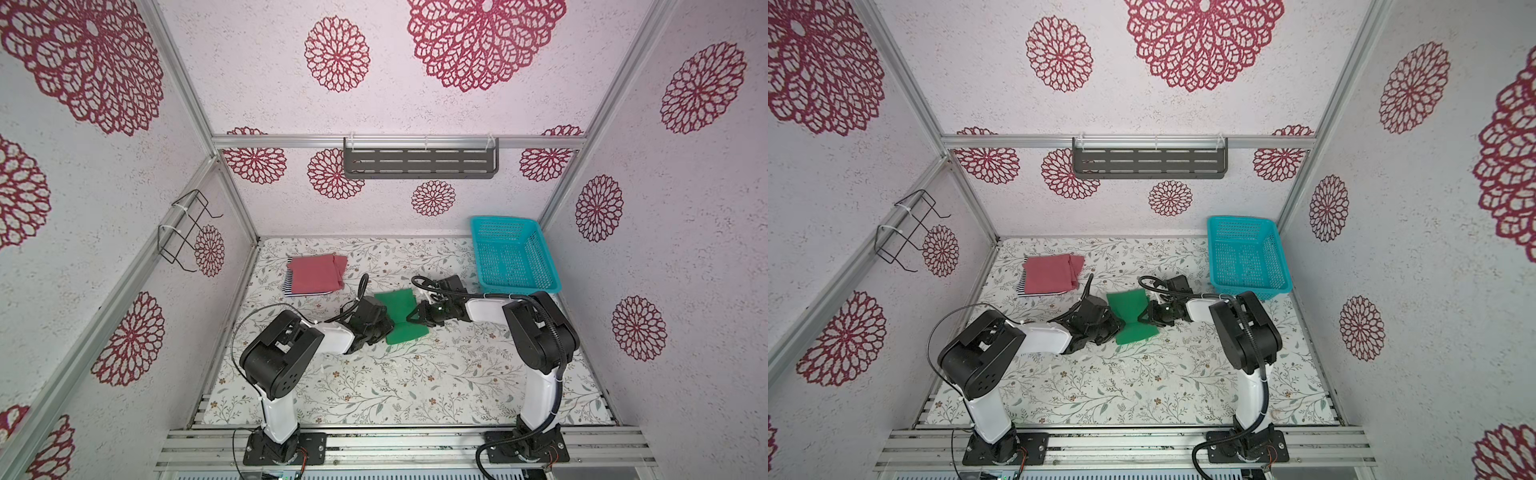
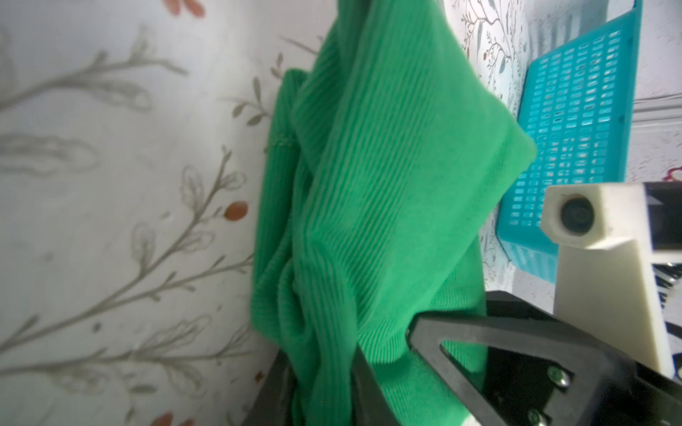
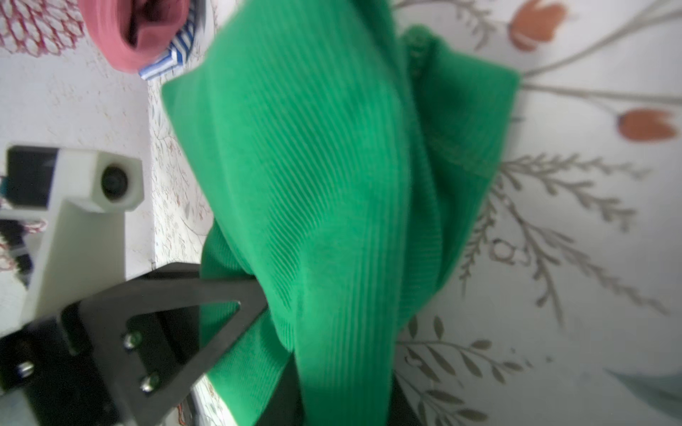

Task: Fold and stack the tank tops

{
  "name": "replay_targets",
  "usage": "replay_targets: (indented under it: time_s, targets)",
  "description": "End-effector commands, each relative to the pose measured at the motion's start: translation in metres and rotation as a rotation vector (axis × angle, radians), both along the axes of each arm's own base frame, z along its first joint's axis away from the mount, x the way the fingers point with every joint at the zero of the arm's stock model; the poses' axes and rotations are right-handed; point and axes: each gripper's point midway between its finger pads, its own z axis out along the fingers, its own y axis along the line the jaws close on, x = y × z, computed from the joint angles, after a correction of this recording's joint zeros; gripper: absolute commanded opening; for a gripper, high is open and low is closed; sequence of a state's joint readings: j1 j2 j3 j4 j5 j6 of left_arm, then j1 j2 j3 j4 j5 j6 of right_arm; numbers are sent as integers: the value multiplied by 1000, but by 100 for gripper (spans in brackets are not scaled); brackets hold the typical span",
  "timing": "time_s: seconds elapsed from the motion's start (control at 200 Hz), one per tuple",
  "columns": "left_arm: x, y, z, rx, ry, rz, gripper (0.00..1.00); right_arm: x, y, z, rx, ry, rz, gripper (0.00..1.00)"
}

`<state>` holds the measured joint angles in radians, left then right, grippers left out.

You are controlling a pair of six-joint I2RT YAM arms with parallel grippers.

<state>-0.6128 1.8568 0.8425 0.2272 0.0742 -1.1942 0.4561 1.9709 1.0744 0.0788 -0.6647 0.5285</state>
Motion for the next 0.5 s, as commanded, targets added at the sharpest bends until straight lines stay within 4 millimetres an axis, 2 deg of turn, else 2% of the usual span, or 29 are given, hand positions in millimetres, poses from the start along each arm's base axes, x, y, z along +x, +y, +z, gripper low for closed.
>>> replay_targets:
  time_s: [0.0,0.13,0.315,0.495]
  targets:
    - [-6,34,-46,200,113,-12,13,9,16,1,58,-26,-5,2]
    - [19,37,-30,245,54,-47,0,25,24,12,103,-78,-28,0]
    - [51,49,1,277,-26,-118,0,53,38,34,159,-164,-55,0]
    - [81,74,23,342,-43,-186,0,80,66,59,248,-230,-58,0]
